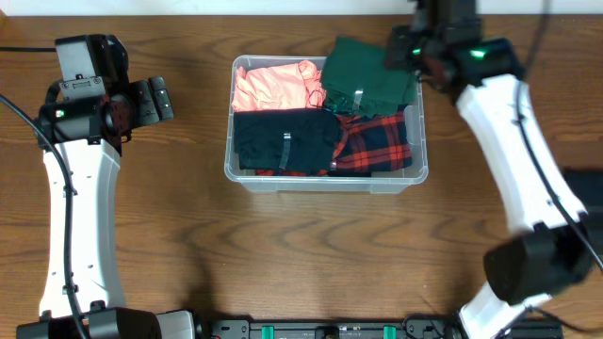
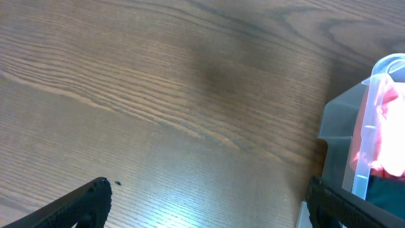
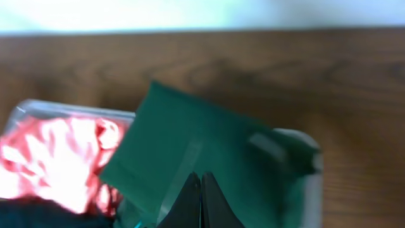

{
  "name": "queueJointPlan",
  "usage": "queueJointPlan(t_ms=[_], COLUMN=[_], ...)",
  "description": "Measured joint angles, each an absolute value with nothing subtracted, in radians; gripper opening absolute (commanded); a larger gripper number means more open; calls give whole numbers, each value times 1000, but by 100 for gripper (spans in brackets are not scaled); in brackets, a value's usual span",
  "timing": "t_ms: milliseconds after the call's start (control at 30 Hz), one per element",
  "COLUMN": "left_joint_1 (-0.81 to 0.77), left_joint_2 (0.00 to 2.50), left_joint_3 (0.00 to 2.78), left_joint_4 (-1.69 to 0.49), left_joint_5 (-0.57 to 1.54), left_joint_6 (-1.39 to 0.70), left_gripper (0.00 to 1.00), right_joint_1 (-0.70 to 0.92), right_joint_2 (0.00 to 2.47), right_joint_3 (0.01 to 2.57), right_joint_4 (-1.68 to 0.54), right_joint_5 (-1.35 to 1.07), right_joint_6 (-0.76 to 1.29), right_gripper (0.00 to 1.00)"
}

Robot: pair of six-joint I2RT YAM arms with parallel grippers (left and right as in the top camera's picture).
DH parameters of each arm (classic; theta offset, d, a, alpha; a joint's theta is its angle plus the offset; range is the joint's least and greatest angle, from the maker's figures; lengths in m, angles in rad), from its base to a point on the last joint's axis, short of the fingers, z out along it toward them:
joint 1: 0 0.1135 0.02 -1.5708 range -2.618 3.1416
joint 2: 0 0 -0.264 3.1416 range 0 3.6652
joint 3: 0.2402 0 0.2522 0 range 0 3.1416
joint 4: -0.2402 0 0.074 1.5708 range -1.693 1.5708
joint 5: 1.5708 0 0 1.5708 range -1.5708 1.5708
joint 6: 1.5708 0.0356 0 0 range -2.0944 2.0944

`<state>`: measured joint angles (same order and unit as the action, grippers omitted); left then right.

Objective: Pack container
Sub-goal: 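Lower the green garment into the bin, release, and press it flat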

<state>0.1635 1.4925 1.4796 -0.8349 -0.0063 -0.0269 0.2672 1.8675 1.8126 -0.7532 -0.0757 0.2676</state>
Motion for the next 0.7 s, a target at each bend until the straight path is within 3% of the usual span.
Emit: queueJointPlan(t_ms=[700], left_joint_1=[163], left_joint_2=[1493], left_joint_3=[1480], left_joint_4=[-834], left_joint_5=[-6], left_joint_6=[-27], left_gripper=[98], right_joint_1=[305], right_joint_2=[2149], right_joint_3=[1818], right_joint_4=[-779], right_joint_5=[-78], right_joint_6=[232], right_gripper=[1])
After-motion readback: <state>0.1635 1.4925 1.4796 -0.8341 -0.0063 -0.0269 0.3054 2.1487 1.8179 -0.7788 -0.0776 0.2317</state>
